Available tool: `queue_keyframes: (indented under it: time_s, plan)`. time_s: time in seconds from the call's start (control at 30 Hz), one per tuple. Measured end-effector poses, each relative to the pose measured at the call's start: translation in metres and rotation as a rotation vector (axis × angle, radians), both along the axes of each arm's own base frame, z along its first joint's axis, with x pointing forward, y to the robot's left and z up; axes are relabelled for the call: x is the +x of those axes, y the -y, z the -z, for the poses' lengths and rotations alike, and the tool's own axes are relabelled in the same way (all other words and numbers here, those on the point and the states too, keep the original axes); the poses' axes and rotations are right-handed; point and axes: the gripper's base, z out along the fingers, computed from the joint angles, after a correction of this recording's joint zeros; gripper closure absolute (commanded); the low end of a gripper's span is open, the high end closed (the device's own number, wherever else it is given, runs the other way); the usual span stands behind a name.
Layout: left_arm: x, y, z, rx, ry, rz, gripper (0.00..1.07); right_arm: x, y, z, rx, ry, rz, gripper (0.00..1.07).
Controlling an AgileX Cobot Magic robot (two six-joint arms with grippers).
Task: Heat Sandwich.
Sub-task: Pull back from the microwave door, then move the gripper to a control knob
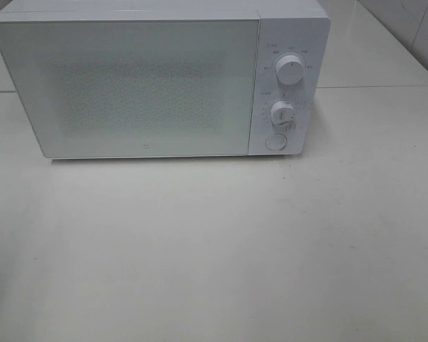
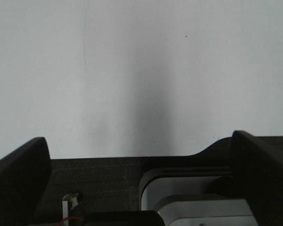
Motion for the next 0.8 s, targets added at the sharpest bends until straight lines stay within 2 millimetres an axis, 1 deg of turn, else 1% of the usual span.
queue_keyframes:
  time_s: [0.03,0.07,0.1,0.17,0.2,0.23,0.3,0.33,0.37,0.47,0.5,0.53,0.6,0.63,0.67,0.73,0.77,0.8]
  plan:
    - [-0.005,0.000,0.001,0.001,0.016,-0.002,0.09,0.000,0.000,0.000,0.000,0.000,0.000,0.32]
    - [-0.005,0.000,0.001,0.001,0.016,-0.002,0.09,0.000,0.000,0.000,0.000,0.000,0.000,0.32]
    - [-0.014,0.000,0.001,0.007,0.056,-0.004,0.09,0.000,0.000,0.000,0.000,0.000,0.000,0.32]
    - [-0.025,-0.001,0.000,0.014,0.116,-0.005,0.09,0.000,0.000,0.000,0.000,0.000,0.000,0.32]
    - [-0.025,-0.001,0.000,0.014,0.116,-0.005,0.09,0.000,0.000,0.000,0.000,0.000,0.000,0.32]
    - [-0.034,-0.001,-0.002,0.020,0.185,-0.008,0.09,0.000,0.000,0.000,0.000,0.000,0.000,0.32]
    - [-0.043,-0.001,-0.004,0.020,0.243,-0.008,0.09,0.000,0.000,0.000,0.000,0.000,0.000,0.32]
    - [-0.043,-0.001,-0.004,0.020,0.243,-0.008,0.09,0.000,0.000,0.000,0.000,0.000,0.000,0.32]
    - [-0.051,0.000,-0.007,0.021,0.298,-0.009,0.09,0.000,0.000,0.000,0.000,0.000,0.000,0.32]
    - [-0.063,0.000,-0.010,0.024,0.377,-0.010,0.09,0.000,0.000,0.000,0.000,0.000,0.000,0.32]
    - [-0.063,0.000,-0.010,0.024,0.377,-0.010,0.09,0.000,0.000,0.000,0.000,0.000,0.000,0.32]
    - [-0.071,0.000,-0.011,0.024,0.426,-0.011,0.09,0.000,0.000,0.000,0.000,0.000,0.000,0.32]
    - [-0.077,0.000,-0.012,0.026,0.468,-0.011,0.09,0.000,0.000,0.000,0.000,0.000,0.000,0.32]
    - [-0.084,0.000,-0.012,0.026,0.512,-0.012,0.09,0.000,0.000,0.000,0.000,0.000,0.000,0.32]
    - [-0.084,0.000,-0.012,0.026,0.512,-0.012,0.09,0.000,0.000,0.000,0.000,0.000,0.000,0.32]
    - [-0.090,0.000,-0.012,0.026,0.549,-0.013,0.09,0.000,0.000,0.000,0.000,0.000,0.000,0.32]
    - [-0.097,0.000,-0.012,0.027,0.589,-0.013,0.09,0.000,0.000,0.000,0.000,0.000,0.000,0.32]
    - [-0.097,0.000,-0.012,0.027,0.589,-0.013,0.09,0.000,0.000,0.000,0.000,0.000,0.000,0.32]
